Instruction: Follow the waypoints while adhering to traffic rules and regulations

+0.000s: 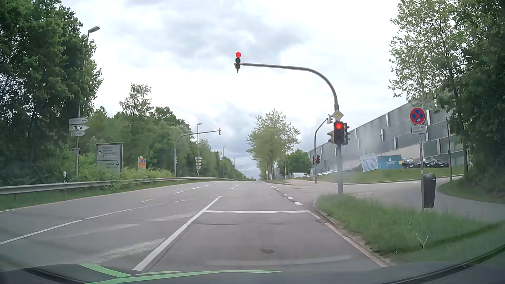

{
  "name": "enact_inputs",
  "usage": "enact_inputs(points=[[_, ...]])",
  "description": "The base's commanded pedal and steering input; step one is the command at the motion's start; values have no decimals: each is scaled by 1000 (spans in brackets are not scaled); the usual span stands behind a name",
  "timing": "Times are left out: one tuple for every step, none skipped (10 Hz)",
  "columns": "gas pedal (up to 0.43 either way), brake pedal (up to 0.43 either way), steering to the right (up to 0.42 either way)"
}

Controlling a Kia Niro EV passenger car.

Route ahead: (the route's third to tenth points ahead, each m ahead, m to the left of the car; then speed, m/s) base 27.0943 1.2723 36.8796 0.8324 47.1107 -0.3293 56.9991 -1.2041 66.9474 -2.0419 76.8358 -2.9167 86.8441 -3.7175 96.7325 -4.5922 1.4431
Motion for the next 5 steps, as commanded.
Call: enact_inputs(points=[[0, 0, 0], [0, 0, 0], [0, 0, 0], [0, 0, 0], [0, 0, 0]])
